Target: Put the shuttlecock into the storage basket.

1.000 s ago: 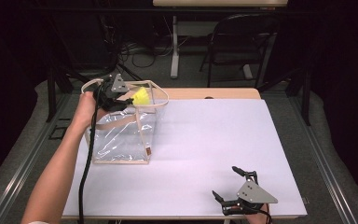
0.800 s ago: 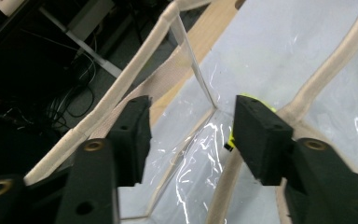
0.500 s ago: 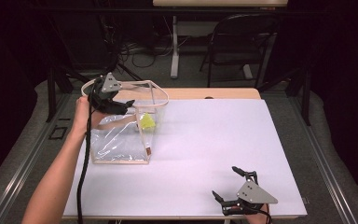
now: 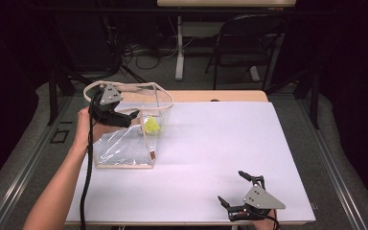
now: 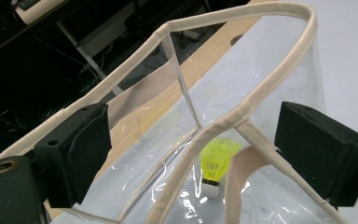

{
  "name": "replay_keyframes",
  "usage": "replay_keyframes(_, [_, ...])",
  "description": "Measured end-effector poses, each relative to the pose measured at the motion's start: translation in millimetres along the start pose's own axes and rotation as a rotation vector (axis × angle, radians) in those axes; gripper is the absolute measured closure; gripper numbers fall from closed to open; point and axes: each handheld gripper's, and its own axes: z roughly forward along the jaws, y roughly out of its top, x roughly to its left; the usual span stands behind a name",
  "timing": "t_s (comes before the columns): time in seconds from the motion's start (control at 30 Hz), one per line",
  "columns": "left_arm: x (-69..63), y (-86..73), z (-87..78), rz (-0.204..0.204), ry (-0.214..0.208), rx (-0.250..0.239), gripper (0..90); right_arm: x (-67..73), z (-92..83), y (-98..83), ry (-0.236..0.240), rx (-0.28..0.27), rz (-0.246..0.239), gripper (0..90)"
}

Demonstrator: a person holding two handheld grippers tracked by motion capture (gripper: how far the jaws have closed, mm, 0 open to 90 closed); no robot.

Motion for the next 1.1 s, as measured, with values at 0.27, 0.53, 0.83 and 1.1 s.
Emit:
replay_keyframes(0.27, [-11.1,-4.3,-7.6,-0.013,0.0,-0.041,5.1,0.1,0.0,0.1,0.001,-0.002,0.001,0.3])
replay_keyframes(0.53, [-23.9,-11.6,-12.7,-0.027,-0.003,-0.064,0.6,0.7,0.2,0.8,0.004,-0.003,0.0,0.3])
replay_keyframes(0.83, [-37.6,-21.5,-17.5,-0.028,-0.015,-0.072,0.1,0.4,1.2,0.0,0.002,0.005,0.001,0.3])
replay_keyframes(1.1, [-47.5,-27.1,-27.4,-0.034,-0.018,-0.108,0.1,0.9,0.9,0.3,0.003,0.003,0.001,0.3])
